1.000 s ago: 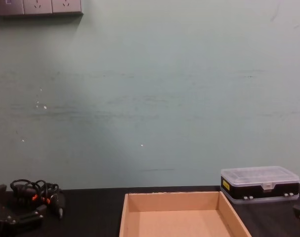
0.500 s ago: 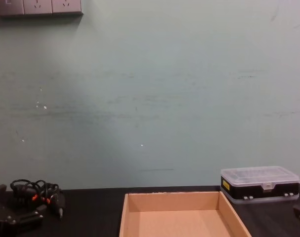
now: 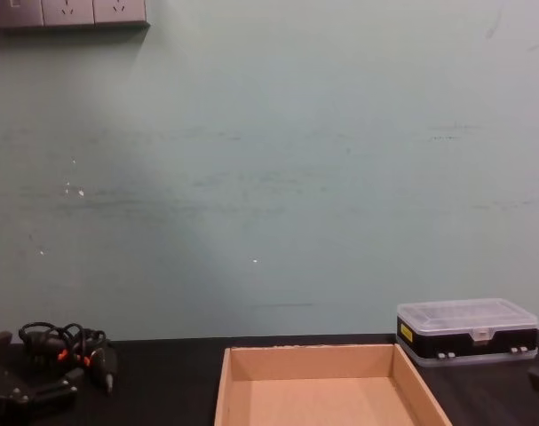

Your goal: Use one hand to pick up the angle iron from the table and place it into the box.

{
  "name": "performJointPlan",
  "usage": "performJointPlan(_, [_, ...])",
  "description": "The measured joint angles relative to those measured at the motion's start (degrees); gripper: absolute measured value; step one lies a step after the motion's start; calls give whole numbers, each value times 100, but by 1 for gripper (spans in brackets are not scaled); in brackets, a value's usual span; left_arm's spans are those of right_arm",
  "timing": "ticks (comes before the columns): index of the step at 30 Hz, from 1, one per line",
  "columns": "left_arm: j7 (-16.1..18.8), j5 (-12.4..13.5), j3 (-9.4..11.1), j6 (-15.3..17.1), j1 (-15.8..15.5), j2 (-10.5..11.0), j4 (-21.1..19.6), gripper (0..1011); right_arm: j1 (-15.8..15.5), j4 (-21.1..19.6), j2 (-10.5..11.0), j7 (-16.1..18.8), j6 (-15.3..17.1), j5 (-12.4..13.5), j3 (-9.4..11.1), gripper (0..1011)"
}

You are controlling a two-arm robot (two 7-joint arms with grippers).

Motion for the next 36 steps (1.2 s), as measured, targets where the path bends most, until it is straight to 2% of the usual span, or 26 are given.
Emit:
performJointPlan(3, [0, 0, 0, 0, 0, 0, 0, 1000, -34, -45, -2, 24, 28, 15, 53, 1003])
performJointPlan(9, [0, 0, 0, -1, 0, 0, 0, 1000, -188, -395, 110, 69, 242, 3, 192, 1003])
performJointPlan(14, [0, 0, 0, 0, 0, 0, 0, 1000, -442, -973, 371, 168, 551, 3, 368, 1003])
performJointPlan(15, [0, 0, 0, 0, 0, 0, 0, 1000, -442, -973, 371, 168, 551, 3, 368, 1003])
performJointPlan(18, [0, 0, 0, -1, 0, 0, 0, 1000, -595, -1320, 565, 253, 748, -8, 458, 1003])
performJointPlan(21, [0, 0, 0, 0, 0, 0, 0, 1000, -817, -1746, 802, 401, 949, 81, 638, 1003])
performJointPlan(22, [0, 0, 0, 0, 0, 0, 0, 1000, -817, -1746, 802, 401, 949, 81, 638, 1003])
performJointPlan(28, [0, 0, 0, 0, 0, 0, 0, 1000, -1201, -2381, 1121, 759, 1292, 496, 994, 1003])
performJointPlan(31, [0, 0, 0, 0, 0, 0, 0, 1000, -1454, -2709, 1250, 1010, 1648, 934, 1248, 1003])
performJointPlan(32, [0, 0, 0, 0, 0, 0, 0, 1000, -1454, -2709, 1250, 1010, 1648, 934, 1248, 1003])
performJointPlan(33, [0, 0, 0, 0, 0, 0, 0, 1000, -1564, -2841, 1287, 1112, 1819, 1136, 1353, 1003])
performJointPlan(35, [0, 0, 0, -1, 0, 0, 0, 1000, -1676, -2955, 1306, 1199, 2007, 1345, 1459, 1003])
performJointPlan(36, [0, 0, 0, -1, 0, 0, 0, 1000, -1788, -3063, 1318, 1264, 2193, 1530, 1554, 1003])
